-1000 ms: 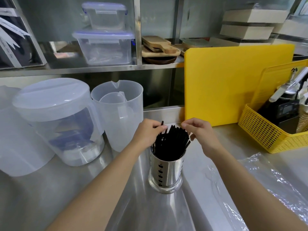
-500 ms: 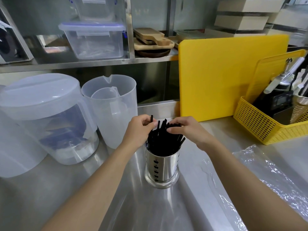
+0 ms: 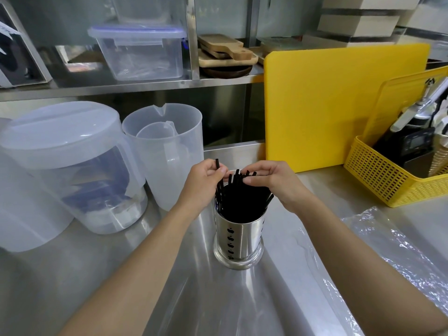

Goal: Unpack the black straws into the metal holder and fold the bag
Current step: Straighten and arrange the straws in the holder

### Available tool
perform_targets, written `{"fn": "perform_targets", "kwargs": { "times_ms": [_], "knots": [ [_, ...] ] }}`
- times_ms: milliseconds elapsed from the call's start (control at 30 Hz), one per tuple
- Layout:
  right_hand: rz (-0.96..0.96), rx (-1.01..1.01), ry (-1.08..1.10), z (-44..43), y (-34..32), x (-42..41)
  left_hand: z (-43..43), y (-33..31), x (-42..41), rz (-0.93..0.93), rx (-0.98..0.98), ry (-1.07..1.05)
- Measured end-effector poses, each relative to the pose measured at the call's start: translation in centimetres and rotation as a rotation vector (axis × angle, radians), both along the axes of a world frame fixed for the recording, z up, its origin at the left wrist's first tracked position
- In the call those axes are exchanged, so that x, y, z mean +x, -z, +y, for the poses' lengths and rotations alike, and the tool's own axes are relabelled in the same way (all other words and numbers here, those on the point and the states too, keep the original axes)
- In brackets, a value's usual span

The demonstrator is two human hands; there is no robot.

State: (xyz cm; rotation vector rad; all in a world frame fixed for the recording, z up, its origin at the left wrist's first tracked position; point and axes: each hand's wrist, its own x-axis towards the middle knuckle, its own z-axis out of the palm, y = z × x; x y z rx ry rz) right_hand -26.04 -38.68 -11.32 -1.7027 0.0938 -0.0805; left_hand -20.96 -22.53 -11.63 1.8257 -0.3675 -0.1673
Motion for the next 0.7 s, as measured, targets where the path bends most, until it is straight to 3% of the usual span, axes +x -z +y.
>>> {"fn": "perform_targets", "kwargs": {
  "times_ms": [467,700],
  "knots": [
    [0.020,0.016,0.050,0.1,0.0,0.1,0.2,0.0,-0.4,0.015,-0.056,-0.035],
    [-0.115,-0.162,0.105,0.4,-1.8,-0.2,0.4,-1.2,-0.3,-0.020,-0.138,-0.112]
  ]
}}
